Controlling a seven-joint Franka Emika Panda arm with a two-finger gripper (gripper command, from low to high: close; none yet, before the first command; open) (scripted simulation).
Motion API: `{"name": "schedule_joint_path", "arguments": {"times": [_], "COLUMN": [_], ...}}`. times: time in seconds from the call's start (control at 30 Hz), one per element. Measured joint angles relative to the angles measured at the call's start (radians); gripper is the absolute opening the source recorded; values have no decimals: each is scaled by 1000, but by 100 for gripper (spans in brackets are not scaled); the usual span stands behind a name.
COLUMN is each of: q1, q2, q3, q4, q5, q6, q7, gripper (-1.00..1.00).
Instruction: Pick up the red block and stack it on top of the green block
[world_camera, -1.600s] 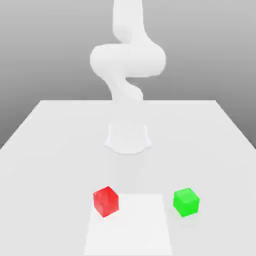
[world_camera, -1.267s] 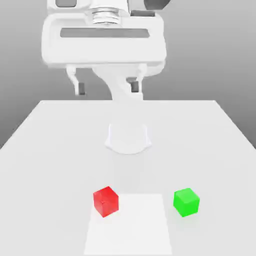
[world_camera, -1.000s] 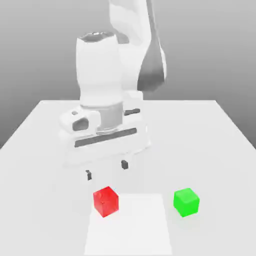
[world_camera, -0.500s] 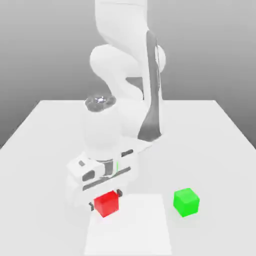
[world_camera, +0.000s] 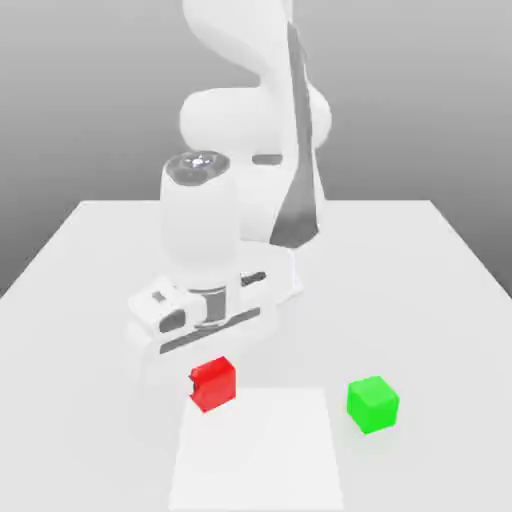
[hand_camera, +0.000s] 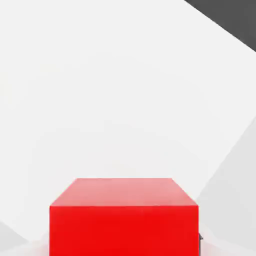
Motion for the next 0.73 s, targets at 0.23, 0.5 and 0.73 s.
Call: {"name": "schedule_joint_path", "arguments": {"times": [0.23,0.5,0.73], "q1": [185,350,349], "q2": [-71,-49,107], "q3": [113,257,262], "q4": [17,49,56], "q5": [-6,10,12], "q6": [-93,-102,47], "q7": [26,36,35], "gripper": [-100,-100,100]}}
